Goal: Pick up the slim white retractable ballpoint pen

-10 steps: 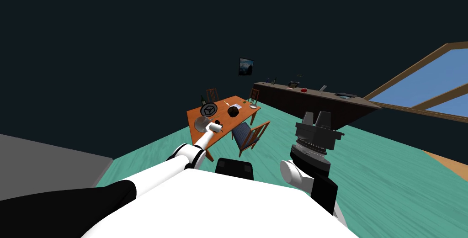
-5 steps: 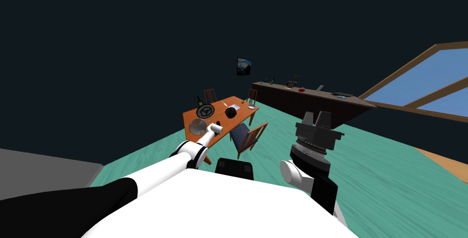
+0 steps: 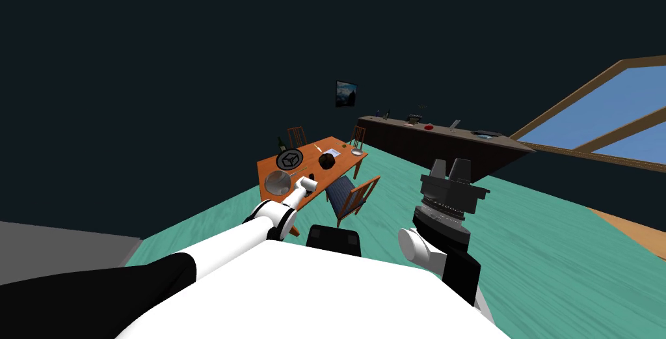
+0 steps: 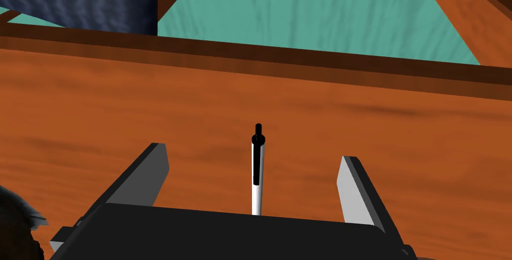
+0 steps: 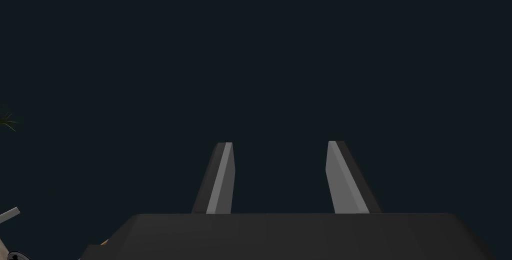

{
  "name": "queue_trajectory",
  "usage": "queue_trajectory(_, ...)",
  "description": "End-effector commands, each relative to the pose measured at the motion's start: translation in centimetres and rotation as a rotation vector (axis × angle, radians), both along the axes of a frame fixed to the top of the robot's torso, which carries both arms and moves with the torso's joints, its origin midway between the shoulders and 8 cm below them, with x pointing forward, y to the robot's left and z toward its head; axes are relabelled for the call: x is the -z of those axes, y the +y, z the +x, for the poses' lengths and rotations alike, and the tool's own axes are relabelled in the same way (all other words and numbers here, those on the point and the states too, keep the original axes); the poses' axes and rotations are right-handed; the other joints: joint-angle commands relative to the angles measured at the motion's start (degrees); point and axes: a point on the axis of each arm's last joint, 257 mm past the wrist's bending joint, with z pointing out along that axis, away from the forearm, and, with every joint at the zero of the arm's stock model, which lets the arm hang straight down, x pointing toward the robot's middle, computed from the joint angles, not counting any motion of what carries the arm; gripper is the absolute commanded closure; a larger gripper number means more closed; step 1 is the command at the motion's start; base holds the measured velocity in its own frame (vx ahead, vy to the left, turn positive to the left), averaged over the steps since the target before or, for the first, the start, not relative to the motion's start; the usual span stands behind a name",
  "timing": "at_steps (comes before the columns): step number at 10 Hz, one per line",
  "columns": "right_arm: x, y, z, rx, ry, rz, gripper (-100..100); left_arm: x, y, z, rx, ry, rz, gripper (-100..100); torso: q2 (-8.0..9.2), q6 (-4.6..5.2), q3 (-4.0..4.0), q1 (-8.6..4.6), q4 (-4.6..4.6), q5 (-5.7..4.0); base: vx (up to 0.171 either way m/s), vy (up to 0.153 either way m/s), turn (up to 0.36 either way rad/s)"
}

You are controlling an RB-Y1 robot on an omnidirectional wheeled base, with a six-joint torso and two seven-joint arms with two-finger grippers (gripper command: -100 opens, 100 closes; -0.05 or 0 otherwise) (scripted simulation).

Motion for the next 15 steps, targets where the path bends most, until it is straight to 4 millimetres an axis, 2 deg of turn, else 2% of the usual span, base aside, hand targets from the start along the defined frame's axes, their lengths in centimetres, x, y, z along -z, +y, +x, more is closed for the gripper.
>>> queue_trajectory(1,0.0,0.0,0.0,0.0,0.0,0.0,0,1.0,0.4,-0.8,-0.011,0.0,0.0,-100,0.0,0.0,0.0,0.0,0.0,0.0,0.031,0.01,-0.08)
queue_trajectory(4,0.0,0.0,0.0,0.0,0.0,0.0,0,2.4,1.1,-2.2,-0.028,0.0,-0.001,-100,-0.14,0.0,-0.08,0.07,-0.03,0.02,0.049,0.016,-0.069)
queue_trajectory(5,0.0,0.0,0.0,0.0,0.0,0.0,0,2.2,0.9,-1.9,-0.024,0.003,0.0,-100,-0.14,0.0,-0.08,0.09,-0.03,0.02,0.003,0.008,-0.016)
queue_trajectory(6,0.0,0.0,0.0,0.0,0.0,0.0,0,2.2,0.9,-1.9,-0.026,0.001,-0.001,100,-0.08,0.02,-0.06,0.09,-0.03,0.05,0.0,0.0,0.0)
queue_trajectory(10,0.0,0.0,0.0,0.0,0.0,0.0,0,2.2,1.0,-1.9,-0.025,0.002,0.0,100,-0.14,0.02,-0.09,0.1,-0.04,0.07,0.0,0.0,0.0)
queue_trajectory(11,0.0,0.0,0.0,0.0,0.0,0.0,0,2.2,1.0,-1.9,-0.025,0.002,0.0,0,-0.14,0.02,-0.09,0.1,-0.05,0.07,0.0,0.0,0.0)
queue_trajectory(12,0.0,0.0,0.0,0.0,0.0,0.0,0,1.7,0.8,-1.5,-0.02,0.0,0.0,100,-0.14,0.02,-0.09,0.1,-0.05,0.07,-0.009,-0.005,0.076)
queue_trajectory(14,0.0,0.0,0.0,0.0,0.0,0.0,0,0.2,0.1,-0.2,-0.003,0.0,0.0,100,-0.02,0.02,-0.02,0.04,-0.01,0.05,-0.047,-0.016,0.093)
queue_trajectory(15,0.0,0.0,0.0,0.0,0.0,0.0,0,0.6,0.3,-0.5,-0.009,-0.004,-0.001,100,0.07,0.0,0.03,0.04,0.0,0.04,-0.025,-0.006,0.015)
